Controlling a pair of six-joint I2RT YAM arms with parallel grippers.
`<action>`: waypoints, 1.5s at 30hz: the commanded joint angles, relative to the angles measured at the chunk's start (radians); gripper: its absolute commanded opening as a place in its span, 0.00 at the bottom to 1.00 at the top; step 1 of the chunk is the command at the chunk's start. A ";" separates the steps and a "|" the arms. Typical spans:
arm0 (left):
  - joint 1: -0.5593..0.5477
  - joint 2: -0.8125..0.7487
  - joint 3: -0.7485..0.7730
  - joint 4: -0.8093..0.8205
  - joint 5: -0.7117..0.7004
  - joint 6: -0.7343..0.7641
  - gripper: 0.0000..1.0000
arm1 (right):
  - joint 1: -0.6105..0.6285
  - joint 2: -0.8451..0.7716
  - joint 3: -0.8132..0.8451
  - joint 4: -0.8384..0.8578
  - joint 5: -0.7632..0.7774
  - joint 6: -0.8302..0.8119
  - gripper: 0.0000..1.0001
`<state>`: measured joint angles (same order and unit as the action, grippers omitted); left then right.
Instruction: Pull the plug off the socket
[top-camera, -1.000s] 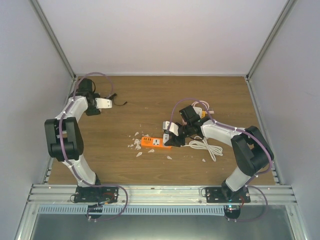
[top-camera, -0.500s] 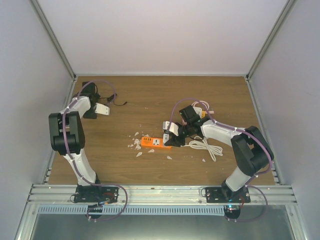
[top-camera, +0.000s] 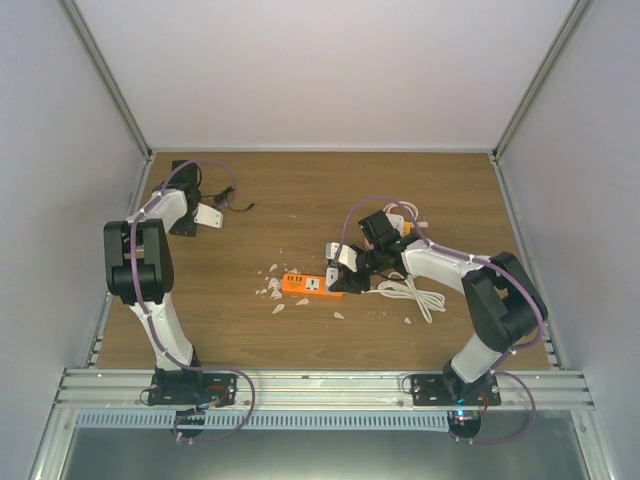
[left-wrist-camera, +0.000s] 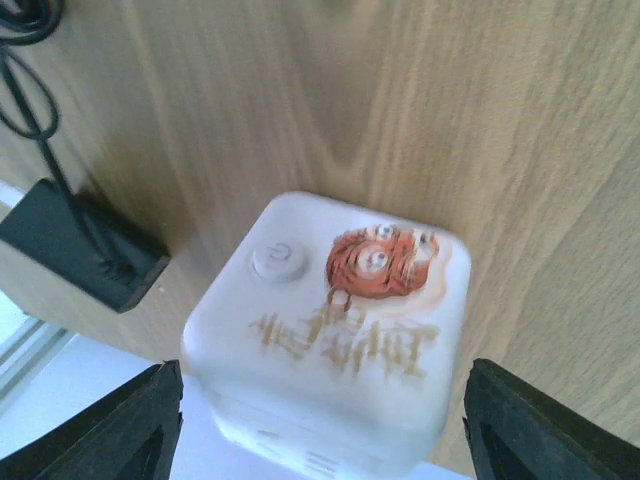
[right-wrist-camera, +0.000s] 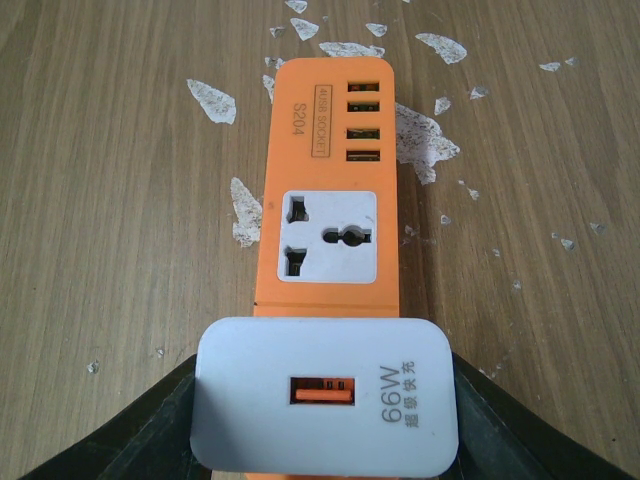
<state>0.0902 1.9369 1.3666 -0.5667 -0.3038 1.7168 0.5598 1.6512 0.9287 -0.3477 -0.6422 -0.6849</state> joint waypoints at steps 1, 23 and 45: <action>-0.007 -0.001 0.038 -0.005 0.008 -0.009 0.80 | 0.002 0.032 -0.007 -0.051 0.015 -0.012 0.34; -0.026 -0.180 0.090 -0.157 0.535 -0.385 0.99 | 0.002 0.010 0.042 -0.068 -0.050 0.033 0.65; -0.439 -0.216 -0.247 0.005 1.067 -0.882 0.86 | 0.027 -0.014 0.013 -0.029 0.021 0.027 0.60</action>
<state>-0.3222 1.6852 1.1408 -0.6651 0.7025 0.9222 0.5762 1.6512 0.9497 -0.3874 -0.6250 -0.6567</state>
